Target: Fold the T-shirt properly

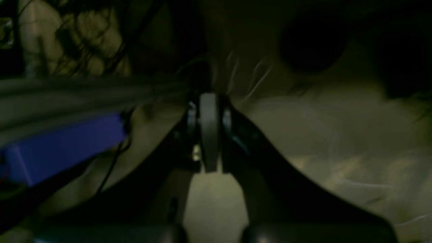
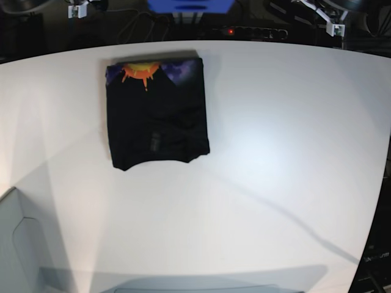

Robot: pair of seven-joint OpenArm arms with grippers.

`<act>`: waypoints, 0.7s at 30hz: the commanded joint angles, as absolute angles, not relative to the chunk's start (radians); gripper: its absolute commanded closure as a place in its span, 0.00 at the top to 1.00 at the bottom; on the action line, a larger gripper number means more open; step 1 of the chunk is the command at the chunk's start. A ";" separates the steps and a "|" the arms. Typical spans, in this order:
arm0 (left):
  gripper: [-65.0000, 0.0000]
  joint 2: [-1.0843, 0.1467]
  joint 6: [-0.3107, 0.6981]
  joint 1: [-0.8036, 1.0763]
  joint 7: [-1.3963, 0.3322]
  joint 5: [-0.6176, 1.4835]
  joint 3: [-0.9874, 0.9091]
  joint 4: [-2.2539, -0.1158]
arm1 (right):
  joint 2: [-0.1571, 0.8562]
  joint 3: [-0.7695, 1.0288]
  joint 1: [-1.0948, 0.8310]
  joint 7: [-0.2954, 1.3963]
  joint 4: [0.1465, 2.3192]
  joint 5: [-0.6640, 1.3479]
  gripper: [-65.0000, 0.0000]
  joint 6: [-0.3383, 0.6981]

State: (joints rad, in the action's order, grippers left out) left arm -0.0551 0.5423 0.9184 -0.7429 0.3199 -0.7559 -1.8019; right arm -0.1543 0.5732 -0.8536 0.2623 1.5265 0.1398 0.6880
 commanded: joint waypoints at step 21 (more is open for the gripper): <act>0.00 -0.142 0.390 0.420 0.085 0.019 -0.549 -0.501 | 0.054 0.473 -0.527 -0.016 0.797 0.140 0.00 0.601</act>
State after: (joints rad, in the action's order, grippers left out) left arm -0.1429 0.3855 0.4084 0.0811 0.0193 -0.5480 -0.4946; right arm 0.0509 0.4683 -0.5087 -0.0154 0.7860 0.1383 0.5972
